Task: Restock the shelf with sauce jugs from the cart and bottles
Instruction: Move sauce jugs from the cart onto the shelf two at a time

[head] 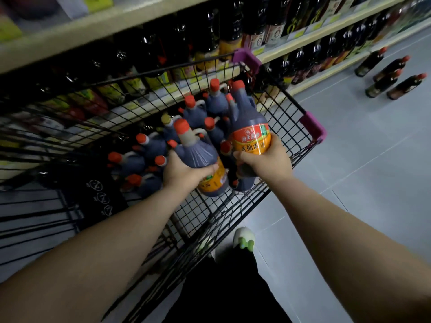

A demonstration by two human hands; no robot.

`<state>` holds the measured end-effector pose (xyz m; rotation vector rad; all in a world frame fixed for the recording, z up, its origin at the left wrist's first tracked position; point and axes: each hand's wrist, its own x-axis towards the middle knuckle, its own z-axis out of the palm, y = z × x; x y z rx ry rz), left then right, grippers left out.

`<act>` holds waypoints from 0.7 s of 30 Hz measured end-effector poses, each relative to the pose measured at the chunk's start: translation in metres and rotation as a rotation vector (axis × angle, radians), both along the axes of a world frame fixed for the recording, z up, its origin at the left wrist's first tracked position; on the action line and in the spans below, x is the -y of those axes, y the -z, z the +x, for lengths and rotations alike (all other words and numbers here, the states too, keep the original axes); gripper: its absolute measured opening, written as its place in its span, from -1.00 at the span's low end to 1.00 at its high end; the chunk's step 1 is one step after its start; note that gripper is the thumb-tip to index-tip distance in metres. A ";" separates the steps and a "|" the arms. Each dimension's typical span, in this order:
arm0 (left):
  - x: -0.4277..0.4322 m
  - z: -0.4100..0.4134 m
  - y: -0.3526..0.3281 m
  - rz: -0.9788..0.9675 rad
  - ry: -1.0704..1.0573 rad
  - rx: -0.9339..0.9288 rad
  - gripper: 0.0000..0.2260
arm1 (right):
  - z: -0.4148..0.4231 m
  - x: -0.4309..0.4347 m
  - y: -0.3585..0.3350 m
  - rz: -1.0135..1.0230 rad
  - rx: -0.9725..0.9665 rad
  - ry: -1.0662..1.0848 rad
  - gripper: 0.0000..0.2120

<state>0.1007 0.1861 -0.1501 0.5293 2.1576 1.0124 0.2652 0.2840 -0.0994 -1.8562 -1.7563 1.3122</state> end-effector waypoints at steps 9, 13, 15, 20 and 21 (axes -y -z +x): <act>-0.013 -0.011 -0.109 0.241 0.010 0.372 -0.27 | 0.014 0.008 -0.066 -0.041 -0.379 0.128 -0.44; -0.031 0.005 -0.145 0.253 -0.020 0.578 -0.27 | 0.026 0.000 -0.093 -0.003 -0.489 0.155 -0.42; -0.042 0.018 -0.160 0.272 -0.019 0.684 -0.29 | 0.037 -0.008 -0.101 -0.017 -0.543 0.179 -0.42; -0.084 0.062 -0.186 0.281 0.034 0.717 -0.49 | 0.081 -0.047 -0.118 -0.093 -0.671 0.181 -0.37; -0.094 0.073 -0.190 0.287 0.044 0.711 -0.48 | 0.093 -0.057 -0.120 -0.100 -0.696 0.167 -0.41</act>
